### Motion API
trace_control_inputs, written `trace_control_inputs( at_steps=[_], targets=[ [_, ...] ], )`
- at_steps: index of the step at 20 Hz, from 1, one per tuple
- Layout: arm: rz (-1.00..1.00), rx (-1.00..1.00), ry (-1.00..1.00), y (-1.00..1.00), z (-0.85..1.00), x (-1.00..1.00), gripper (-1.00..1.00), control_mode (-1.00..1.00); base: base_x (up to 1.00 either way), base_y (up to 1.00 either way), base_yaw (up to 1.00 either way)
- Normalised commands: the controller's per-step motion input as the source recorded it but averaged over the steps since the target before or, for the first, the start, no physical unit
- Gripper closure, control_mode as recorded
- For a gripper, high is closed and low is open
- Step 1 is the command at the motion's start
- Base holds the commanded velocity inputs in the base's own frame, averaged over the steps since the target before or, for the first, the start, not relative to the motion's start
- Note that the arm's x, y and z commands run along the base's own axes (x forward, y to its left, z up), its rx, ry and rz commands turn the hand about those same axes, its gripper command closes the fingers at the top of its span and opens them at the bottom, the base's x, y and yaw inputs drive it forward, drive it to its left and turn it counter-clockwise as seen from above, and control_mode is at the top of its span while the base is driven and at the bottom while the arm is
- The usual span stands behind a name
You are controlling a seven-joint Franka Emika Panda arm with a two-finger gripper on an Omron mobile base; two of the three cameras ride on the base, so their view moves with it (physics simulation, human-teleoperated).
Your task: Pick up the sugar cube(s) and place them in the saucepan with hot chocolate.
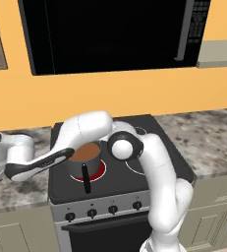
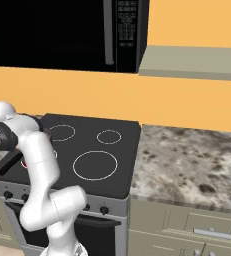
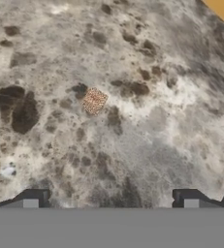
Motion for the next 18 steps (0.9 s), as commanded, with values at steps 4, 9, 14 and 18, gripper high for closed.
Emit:
trace_control_inputs(
  at_steps=[4, 9, 14, 18],
  targets=[
    [0.0, 0.18, 0.06, -0.45, 0.08, 0.0, -1.0, -1.0, 0.0, 0.0, 0.0],
    [0.06, 0.1, 0.3, 0.0, -0.01, 0.01, -1.0, -1.0, 0.0, 0.0, 0.0],
    [0.07, 0.04, 0.21, 0.0, -0.03, 0.02, -1.0, -1.0, 0.0, 0.0, 0.0],
    [0.0, 0.0, 0.12, 0.0, 0.0, 0.14, -1.0, -1.0, 0.0, 0.0, 0.0]
  ],
)
